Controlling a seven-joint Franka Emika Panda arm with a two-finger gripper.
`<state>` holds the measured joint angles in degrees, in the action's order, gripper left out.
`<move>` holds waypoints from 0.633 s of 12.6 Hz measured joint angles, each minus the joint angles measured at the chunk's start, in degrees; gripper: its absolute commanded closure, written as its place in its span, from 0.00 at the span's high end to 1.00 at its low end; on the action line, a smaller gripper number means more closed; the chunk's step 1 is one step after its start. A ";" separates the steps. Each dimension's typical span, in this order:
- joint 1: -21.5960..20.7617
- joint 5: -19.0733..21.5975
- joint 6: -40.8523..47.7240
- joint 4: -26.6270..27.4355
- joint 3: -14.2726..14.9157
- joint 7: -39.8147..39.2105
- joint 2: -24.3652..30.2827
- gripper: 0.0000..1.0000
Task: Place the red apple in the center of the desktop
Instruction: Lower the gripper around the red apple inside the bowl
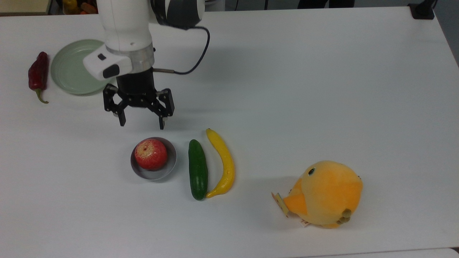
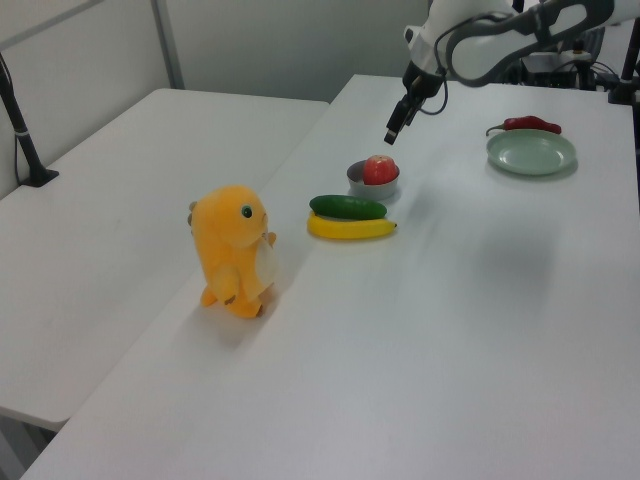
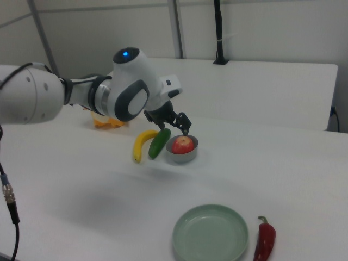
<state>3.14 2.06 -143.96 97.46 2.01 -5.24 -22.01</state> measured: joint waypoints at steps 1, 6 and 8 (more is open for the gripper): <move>0.00 0.06 -2.11 -0.04 0.00 0.00 -1.51 1.00; -0.23 0.06 -7.84 -0.33 -0.33 0.00 -5.69 1.00; -0.32 0.06 -10.25 -0.44 -0.43 0.00 -6.94 1.00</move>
<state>2.82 2.12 -154.21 97.02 1.58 -5.24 -28.95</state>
